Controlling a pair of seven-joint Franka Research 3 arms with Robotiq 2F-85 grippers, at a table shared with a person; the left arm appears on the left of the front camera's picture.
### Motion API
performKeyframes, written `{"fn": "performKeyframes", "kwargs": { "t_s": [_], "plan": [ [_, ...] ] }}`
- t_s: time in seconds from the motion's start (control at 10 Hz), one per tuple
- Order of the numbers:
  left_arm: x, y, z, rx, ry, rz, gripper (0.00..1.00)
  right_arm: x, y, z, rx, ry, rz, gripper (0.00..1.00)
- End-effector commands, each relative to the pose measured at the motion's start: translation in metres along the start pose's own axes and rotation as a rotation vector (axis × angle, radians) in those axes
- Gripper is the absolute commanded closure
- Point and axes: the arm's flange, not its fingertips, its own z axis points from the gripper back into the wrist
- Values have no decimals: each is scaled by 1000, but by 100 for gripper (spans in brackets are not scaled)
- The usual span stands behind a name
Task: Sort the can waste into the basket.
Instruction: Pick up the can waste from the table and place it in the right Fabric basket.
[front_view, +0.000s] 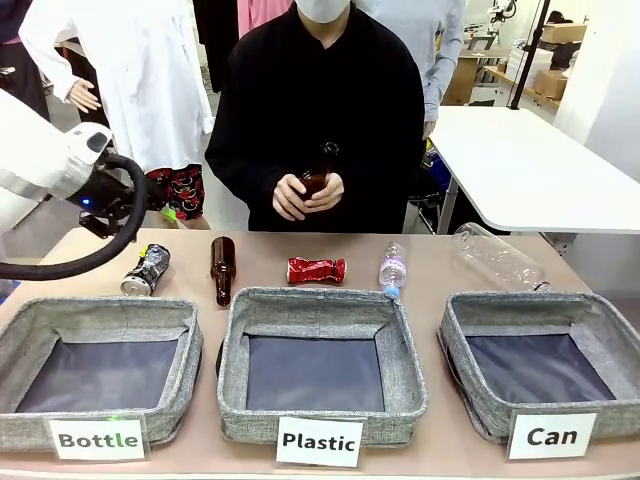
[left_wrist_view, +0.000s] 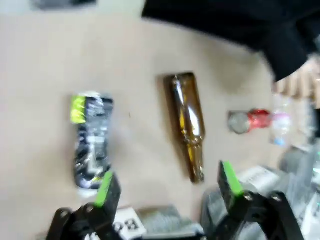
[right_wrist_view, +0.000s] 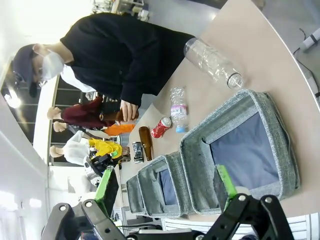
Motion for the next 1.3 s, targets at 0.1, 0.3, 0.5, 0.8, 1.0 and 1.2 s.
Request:
{"fn": "performKeyframes", "kwargs": {
  "t_s": [0.1, 0.3, 0.5, 0.8, 1.0, 1.2],
  "plan": [
    [-4, 44, 109, -275, 222, -49, 0, 3, 1, 0, 20, -8, 25, 0],
    [-22, 102, 165, -471, 246, -66, 0, 3, 1, 0, 20, -8, 25, 0],
    [-32, 183, 234, -617, 150, 31, 0, 3, 1, 0, 20, -8, 25, 0],
    [-45, 291, 292, -831, 73, 125, 0, 3, 1, 0, 20, -8, 25, 0],
    [-40, 303, 271, -873, 152, 145, 0, 3, 1, 0, 20, -8, 25, 0],
    [-22, 251, 233, -755, 210, 124, 0, 3, 1, 0, 20, -8, 25, 0]
  ]
}}
